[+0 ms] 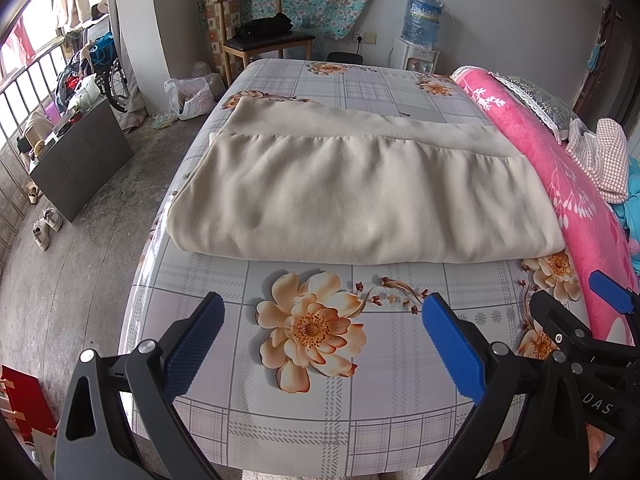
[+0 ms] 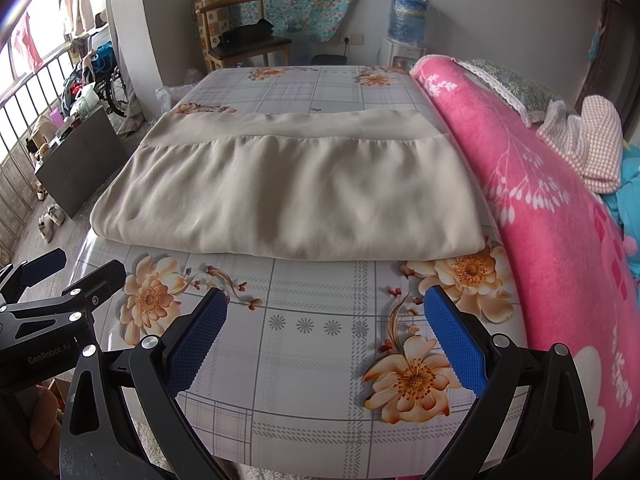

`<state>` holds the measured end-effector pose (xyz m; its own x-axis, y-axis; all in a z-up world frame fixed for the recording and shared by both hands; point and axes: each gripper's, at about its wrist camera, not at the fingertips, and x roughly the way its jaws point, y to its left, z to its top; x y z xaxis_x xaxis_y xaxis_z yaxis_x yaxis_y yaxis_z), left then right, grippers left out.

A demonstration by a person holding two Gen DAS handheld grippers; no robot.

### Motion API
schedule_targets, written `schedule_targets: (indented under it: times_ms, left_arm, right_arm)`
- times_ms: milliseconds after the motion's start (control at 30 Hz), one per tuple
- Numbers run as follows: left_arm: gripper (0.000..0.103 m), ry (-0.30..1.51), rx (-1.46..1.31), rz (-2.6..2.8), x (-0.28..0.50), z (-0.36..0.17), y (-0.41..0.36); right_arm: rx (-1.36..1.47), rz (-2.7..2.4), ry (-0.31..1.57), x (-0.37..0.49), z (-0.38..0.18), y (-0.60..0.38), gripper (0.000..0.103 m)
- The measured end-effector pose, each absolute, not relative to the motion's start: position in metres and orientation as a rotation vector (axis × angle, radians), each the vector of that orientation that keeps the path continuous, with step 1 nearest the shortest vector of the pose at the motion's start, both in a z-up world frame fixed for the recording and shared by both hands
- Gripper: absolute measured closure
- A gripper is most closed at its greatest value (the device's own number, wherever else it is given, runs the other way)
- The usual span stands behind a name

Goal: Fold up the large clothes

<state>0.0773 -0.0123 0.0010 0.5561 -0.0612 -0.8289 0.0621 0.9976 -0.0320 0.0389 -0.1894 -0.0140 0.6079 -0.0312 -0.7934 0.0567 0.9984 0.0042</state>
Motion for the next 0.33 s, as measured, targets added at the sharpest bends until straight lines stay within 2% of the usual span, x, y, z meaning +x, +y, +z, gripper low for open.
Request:
schedule_targets:
  times_ms: [333]
  left_arm:
    - [0.006,0.977,0.001,-0.072,0.0774,0.0011,-0.0123]
  right_arm:
    - [0.029,-0.05,0.918,0.0387,-0.0139,-0.1904,0.008]
